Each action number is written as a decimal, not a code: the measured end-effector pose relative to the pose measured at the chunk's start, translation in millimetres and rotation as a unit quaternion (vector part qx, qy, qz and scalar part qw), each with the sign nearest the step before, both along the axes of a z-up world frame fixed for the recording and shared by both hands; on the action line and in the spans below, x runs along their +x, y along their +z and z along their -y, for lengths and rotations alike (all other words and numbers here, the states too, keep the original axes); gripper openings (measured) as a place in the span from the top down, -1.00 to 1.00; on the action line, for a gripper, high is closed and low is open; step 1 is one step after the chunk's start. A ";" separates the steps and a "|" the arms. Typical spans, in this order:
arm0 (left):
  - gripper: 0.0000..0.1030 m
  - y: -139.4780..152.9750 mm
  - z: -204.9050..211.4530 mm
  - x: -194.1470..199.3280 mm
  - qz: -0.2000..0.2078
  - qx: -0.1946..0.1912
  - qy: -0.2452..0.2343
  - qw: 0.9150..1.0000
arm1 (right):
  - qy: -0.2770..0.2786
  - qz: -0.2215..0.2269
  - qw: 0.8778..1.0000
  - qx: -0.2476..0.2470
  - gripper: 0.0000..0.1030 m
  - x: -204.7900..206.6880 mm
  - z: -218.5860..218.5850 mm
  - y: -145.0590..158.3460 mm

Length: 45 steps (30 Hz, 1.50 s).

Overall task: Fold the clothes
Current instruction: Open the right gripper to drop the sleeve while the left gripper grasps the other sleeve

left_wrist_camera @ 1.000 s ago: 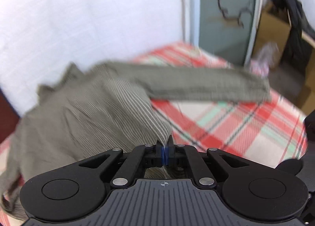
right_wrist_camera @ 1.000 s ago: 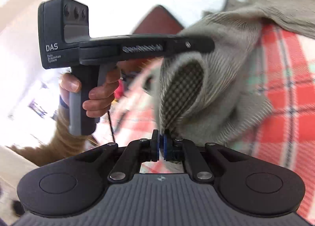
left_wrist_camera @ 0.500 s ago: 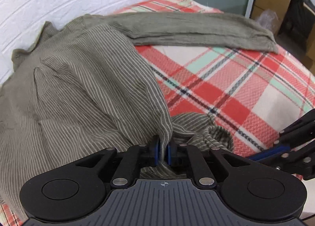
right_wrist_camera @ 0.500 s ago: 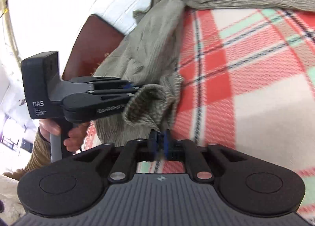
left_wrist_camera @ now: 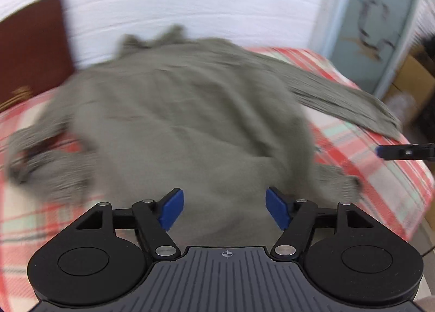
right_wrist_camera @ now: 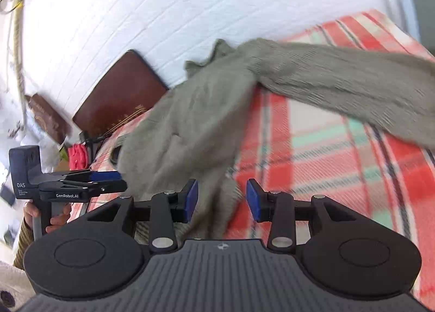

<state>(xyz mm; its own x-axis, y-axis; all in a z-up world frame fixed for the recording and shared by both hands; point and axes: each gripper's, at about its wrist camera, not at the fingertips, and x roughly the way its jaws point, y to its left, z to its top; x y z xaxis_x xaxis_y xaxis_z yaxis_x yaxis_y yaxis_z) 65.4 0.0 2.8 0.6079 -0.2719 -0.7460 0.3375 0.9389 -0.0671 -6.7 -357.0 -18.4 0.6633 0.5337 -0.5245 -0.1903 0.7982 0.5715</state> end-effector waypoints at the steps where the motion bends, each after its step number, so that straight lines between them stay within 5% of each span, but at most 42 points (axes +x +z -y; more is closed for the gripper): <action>1: -0.60 2.6 -14.8 -2.4 0.011 0.004 0.027 1.000 | 0.009 0.005 1.000 -0.004 0.14 6.9 -5.6 4.2; 5: -0.67 -0.5 -77.8 3.4 0.023 0.002 0.155 0.988 | 0.070 0.029 0.997 -0.008 0.14 43.1 -53.1 19.5; 9: -0.66 -23.3 -137.2 29.5 0.012 0.011 0.269 0.963 | 0.150 0.061 0.987 -0.011 0.08 66.9 -122.2 33.8; 12: -0.65 -41.2 -174.6 51.0 -0.014 -0.017 0.324 0.946 | 0.205 0.094 0.974 -0.033 0.04 74.3 -178.2 39.0; 16: -0.61 -64.5 -193.9 75.6 -0.058 -0.070 0.335 0.938 | 0.238 0.096 0.965 -0.057 0.04 77.7 -221.7 37.9; 20: -0.46 -67.1 -179.5 88.1 -0.030 -0.054 0.322 0.945 | 0.233 0.076 0.966 -0.085 0.04 78.1 -235.1 32.9; 21: 0.08 -67.9 -176.2 91.6 -0.027 -0.049 0.317 0.947 | 0.231 0.071 0.966 -0.088 0.03 78.3 -236.8 32.0; 22: 0.88 -66.3 -175.4 93.1 -0.029 -0.046 0.311 0.949 | 0.229 0.067 0.967 -0.091 0.00 78.4 -237.7 31.2; 23: 1.00 -64.6 -174.5 94.5 -0.031 -0.043 0.304 0.951 | 0.227 0.067 0.967 -0.096 -0.03 78.4 -237.8 30.7; 25: 1.00 -57.6 -176.1 93.8 -0.026 -0.038 0.290 0.956 | 0.226 0.071 0.966 -0.105 -0.04 77.5 -237.9 29.6; 28: 1.00 -27.5 -179.2 77.5 0.021 0.034 0.274 0.961 | 0.228 0.075 0.964 -0.110 -0.05 78.4 -241.4 29.1; 35: 1.00 28.1 -209.6 39.6 0.070 0.197 0.275 0.938 | 0.247 0.083 0.961 -0.089 -0.05 104.1 -273.4 32.4; 40: 1.00 17.6 -231.5 38.2 0.049 0.240 0.290 0.925 | 0.238 0.067 0.965 -0.084 -0.05 147.8 -325.6 28.1; 45: 1.00 9.5 -256.1 46.0 0.030 0.238 0.288 0.927 | 0.206 0.007 0.976 -0.067 -0.05 192.4 -361.6 4.5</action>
